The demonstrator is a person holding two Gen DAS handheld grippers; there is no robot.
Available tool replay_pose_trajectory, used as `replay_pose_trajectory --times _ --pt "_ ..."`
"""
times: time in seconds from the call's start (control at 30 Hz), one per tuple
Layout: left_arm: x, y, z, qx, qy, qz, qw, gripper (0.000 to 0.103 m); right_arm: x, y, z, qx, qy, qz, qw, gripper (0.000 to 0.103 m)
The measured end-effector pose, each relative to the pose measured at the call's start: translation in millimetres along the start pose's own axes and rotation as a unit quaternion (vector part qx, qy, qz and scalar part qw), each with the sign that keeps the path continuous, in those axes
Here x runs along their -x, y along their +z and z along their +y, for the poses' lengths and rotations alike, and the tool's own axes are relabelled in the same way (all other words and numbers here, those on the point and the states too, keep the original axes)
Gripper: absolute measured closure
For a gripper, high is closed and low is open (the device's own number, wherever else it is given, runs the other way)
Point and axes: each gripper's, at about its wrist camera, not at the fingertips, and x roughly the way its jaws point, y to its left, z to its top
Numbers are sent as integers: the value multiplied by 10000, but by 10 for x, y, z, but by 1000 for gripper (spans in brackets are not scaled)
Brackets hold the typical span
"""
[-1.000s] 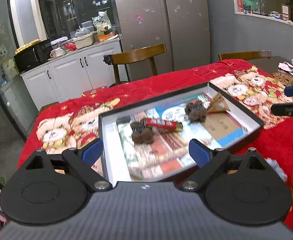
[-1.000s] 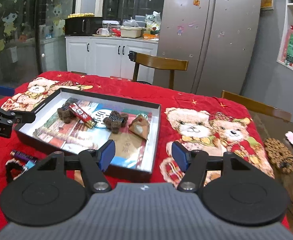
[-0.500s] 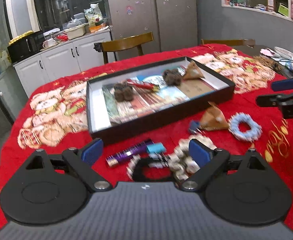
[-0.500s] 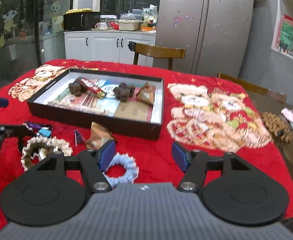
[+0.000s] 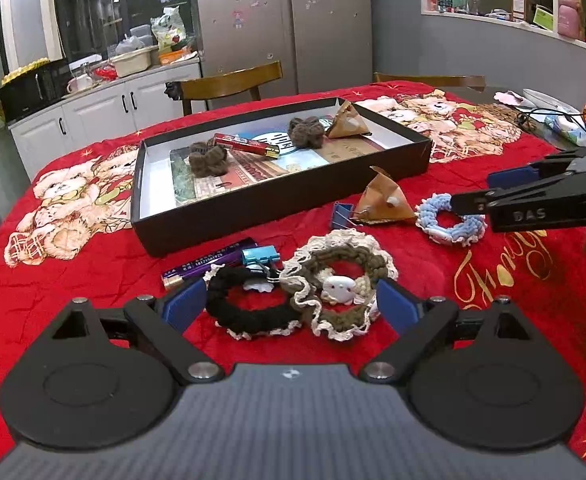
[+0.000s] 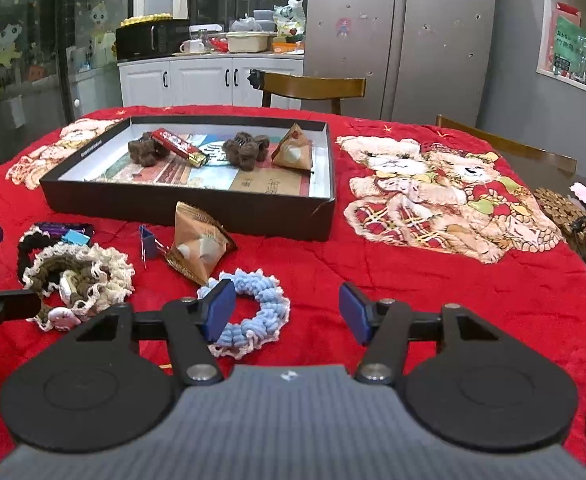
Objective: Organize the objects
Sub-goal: 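Withdraw both open tools from the box toward the remaining rings, then grasp the blue crocheted ring with the right tool while the left tool grasps the cream-brown ring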
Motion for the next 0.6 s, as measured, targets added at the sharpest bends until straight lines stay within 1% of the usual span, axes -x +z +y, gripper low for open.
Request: replay_pose_trajectory --times 0.07,0.1,0.13,0.2,0.23,0.27,0.3,0.37,0.4,0.43,0.47,0.53,0.6 --pt "-15 -13 11 71 -21 -13 10000 11 -39 -23 19 40 -19 16 10000 37" --pt "-23 -19 26 127 -35 -13 9999 16 -56 -35 21 46 -16 30 10000 38" --pt "-30 -22 43 177 -45 -4 9998 18 -69 -48 21 43 -15 42 10000 38" --pt "-49 -36 87 280 -80 15 9996 29 -92 -81 13 19 6 77 10000 40" --pt "-57 -43 102 325 -107 42 9994 33 -106 -98 4 -8 33 107 9999 41" --pt "-70 -52 122 374 -133 96 9992 40 -122 -114 -6 -40 64 144 9999 44" --pt "-80 -66 134 408 -166 131 9989 44 -137 -132 -15 -62 90 176 9998 47" --pt "-99 -99 150 480 -223 167 9985 47 -141 -163 -20 -61 97 166 9998 49" --pt "-102 -119 145 492 -248 167 9983 49 -137 -166 -19 -53 100 157 9998 53" --pt "-106 -133 142 508 -269 167 9982 50 -133 -171 -15 -39 110 152 9998 54" --pt "-111 -142 143 523 -286 158 9981 50 -129 -176 -8 -28 122 150 9998 58" --pt "-121 -143 136 549 -288 145 9980 50 -123 -183 2 -12 163 140 9998 62" --pt "-135 -135 126 570 -316 134 9978 53 -110 -187 9 -14 204 124 9997 67"
